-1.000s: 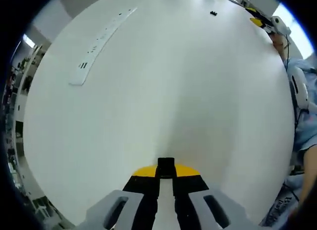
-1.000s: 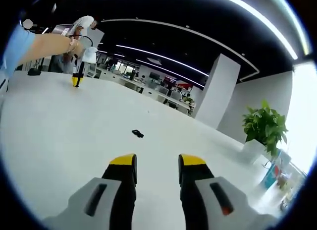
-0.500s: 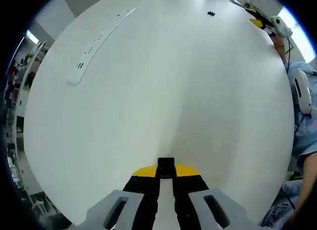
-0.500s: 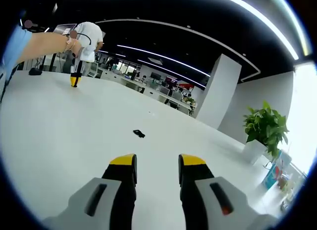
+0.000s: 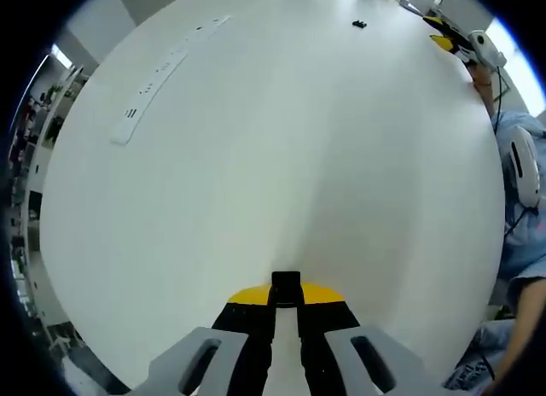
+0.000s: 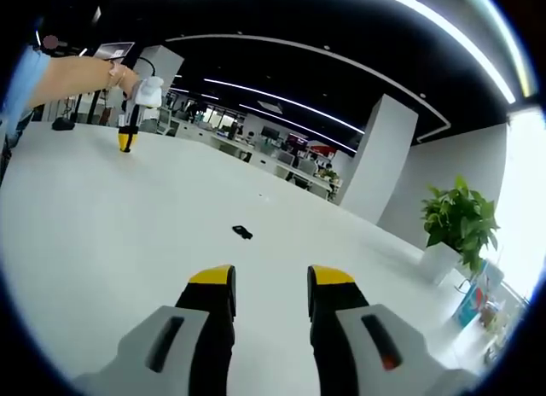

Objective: Snap the two parts of the plastic buckle together until the buckle closes and remains connected.

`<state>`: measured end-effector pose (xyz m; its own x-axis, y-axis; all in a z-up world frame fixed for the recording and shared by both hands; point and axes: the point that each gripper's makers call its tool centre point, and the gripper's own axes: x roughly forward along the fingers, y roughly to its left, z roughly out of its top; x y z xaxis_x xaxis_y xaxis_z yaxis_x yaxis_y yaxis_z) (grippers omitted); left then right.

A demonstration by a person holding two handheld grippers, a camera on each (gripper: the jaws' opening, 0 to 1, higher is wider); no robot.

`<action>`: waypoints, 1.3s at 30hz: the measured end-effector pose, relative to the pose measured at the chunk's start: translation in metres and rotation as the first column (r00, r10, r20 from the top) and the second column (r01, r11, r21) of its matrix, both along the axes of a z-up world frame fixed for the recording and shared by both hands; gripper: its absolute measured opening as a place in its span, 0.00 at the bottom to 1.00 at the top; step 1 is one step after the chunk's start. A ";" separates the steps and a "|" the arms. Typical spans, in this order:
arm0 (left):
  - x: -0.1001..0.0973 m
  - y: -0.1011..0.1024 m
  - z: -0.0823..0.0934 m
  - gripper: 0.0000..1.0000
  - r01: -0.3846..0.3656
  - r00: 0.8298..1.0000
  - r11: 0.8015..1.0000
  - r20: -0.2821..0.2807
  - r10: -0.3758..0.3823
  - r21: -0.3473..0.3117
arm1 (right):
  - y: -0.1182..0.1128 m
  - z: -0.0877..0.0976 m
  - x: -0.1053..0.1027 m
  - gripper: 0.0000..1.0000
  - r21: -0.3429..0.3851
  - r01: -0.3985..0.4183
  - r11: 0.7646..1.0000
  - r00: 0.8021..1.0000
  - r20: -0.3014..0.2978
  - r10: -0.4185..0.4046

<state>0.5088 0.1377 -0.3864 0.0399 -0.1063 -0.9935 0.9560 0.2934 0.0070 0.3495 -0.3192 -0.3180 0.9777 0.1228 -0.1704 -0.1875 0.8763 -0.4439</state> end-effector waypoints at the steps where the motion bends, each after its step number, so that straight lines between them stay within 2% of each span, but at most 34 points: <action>1: -0.001 0.001 0.000 0.08 -0.004 1.000 1.000 -0.004 0.004 0.001 | 0.000 0.000 0.000 0.34 0.000 -0.001 1.000 1.000 0.000 0.001; 14: -0.020 0.005 0.001 0.08 -0.007 1.000 1.000 -0.006 0.007 0.003 | 0.005 -0.001 0.000 0.34 0.006 -0.011 1.000 1.000 -0.008 0.011; 28: -0.052 -0.003 0.001 0.08 0.022 0.999 1.000 -0.047 -0.021 0.020 | 0.005 -0.003 -0.002 0.34 0.007 -0.014 1.000 1.000 -0.016 0.014; 39: -0.067 -0.003 0.002 0.08 0.027 0.998 0.999 -0.057 -0.025 0.036 | 0.007 -0.001 -0.002 0.34 0.010 -0.023 1.000 1.000 -0.008 0.023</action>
